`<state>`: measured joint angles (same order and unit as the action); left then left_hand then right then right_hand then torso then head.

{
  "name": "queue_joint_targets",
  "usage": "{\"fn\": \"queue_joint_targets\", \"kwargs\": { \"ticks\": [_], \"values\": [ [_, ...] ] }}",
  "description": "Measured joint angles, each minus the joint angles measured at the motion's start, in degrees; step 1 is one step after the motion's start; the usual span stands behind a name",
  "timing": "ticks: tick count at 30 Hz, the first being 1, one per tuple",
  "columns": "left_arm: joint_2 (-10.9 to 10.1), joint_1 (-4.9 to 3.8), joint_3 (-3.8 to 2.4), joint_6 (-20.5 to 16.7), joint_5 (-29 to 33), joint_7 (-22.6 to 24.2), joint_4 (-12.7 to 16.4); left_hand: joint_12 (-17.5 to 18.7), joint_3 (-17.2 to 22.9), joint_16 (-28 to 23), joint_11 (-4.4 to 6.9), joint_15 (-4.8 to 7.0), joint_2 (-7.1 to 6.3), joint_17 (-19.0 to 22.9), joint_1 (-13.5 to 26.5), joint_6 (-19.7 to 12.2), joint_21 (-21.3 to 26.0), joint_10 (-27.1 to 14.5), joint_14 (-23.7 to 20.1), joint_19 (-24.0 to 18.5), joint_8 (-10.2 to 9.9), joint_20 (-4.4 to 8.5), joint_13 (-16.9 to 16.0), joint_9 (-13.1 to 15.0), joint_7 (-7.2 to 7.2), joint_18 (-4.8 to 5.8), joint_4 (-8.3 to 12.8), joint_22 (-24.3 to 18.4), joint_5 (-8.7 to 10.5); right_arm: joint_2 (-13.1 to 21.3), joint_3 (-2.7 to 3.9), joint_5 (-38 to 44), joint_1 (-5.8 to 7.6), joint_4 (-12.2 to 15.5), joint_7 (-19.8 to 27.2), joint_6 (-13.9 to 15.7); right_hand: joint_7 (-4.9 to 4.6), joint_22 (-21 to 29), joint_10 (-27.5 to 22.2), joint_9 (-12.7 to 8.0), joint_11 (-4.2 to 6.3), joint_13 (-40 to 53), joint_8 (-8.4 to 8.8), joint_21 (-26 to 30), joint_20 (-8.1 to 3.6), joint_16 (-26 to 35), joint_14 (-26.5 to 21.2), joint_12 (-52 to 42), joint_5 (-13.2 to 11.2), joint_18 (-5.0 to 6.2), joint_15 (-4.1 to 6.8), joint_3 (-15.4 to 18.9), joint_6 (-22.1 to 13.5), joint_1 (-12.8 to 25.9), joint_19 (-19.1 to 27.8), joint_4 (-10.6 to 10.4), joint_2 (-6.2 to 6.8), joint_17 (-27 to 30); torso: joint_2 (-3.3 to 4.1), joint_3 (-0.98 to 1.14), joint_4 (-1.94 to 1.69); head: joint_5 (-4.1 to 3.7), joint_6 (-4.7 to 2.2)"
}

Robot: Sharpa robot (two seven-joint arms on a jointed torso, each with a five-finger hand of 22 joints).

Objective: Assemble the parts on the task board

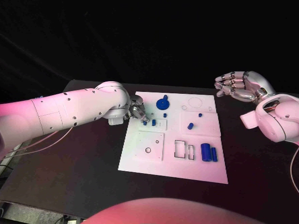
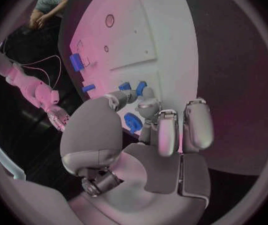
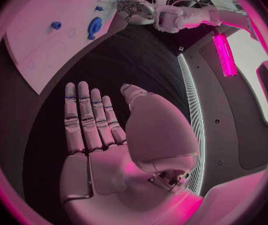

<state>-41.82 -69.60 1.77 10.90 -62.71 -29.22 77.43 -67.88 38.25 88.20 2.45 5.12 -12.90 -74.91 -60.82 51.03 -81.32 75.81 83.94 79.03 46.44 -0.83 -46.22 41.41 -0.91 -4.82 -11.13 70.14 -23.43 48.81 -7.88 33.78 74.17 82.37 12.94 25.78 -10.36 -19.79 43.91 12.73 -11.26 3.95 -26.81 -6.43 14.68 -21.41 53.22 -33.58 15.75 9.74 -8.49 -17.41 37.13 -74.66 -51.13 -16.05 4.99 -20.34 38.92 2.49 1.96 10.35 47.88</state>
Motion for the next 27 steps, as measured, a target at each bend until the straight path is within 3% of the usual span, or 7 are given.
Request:
{"fn": "queue_joint_targets", "kwargs": {
  "ticks": [11,21,27],
  "values": [
    [-0.14,0.04,0.0,-0.2,0.44,-0.06,-0.33,-0.3,-9.2,0.0,-0.09,0.0,-0.65,0.0,2.17,0.7,0.49,-0.37,0.0,0.0,-1.09,0.0,-0.28,1.58,-0.32,0.0,-5.42,-1.18,-0.06,0.0,0.0,0.08,0.0,-0.03,-0.01,-0.01,0.0,0.17,0.0,-0.01,0.0,-0.06,0.02,0.23,0.0,0.16,0.0,0.0,0.22,0.0,0.0,0.0,0.0,0.0,0.0,0.0,0.0,0.13,0.02,-0.01,-0.01,-0.04,-0.03],
    [-0.45,0.05,-0.03,-0.92,1.01,-0.2,-0.46,-0.33,-10.15,-0.06,-0.04,0.0,-0.33,0.0,2.51,0.7,0.57,-0.42,0.0,-0.04,-1.09,-0.04,-0.36,1.78,-0.32,0.0,-5.67,-1.46,-0.06,-0.03,0.0,0.1,0.0,-0.08,-0.03,-0.02,-0.05,0.32,0.0,-0.06,0.0,-0.11,0.23,0.46,0.2,0.35,0.0,0.23,0.22,0.0,0.0,0.0,0.36,0.0,0.2,0.0,0.0,0.26,0.05,-0.03,0.0,-0.13,-0.13],
    [-1.26,0.05,-0.26,-1.78,1.78,-0.09,0.14,0.32,-11.47,-0.98,-0.45,0.0,0.07,0.0,2.64,-0.38,2.0,-2.14,0.0,-1.53,-1.86,-0.24,1.43,2.09,-0.99,0.0,-5.45,-3.81,-0.06,-0.05,0.0,0.1,0.0,-0.11,-0.04,-0.03,-0.05,0.44,0.0,-0.06,0.0,-0.11,0.23,0.46,0.2,0.57,0.0,0.23,0.22,0.0,0.0,0.0,0.36,0.0,0.2,0.0,0.0,0.32,0.08,-0.03,0.02,-0.23,-0.13]
  ]
}}
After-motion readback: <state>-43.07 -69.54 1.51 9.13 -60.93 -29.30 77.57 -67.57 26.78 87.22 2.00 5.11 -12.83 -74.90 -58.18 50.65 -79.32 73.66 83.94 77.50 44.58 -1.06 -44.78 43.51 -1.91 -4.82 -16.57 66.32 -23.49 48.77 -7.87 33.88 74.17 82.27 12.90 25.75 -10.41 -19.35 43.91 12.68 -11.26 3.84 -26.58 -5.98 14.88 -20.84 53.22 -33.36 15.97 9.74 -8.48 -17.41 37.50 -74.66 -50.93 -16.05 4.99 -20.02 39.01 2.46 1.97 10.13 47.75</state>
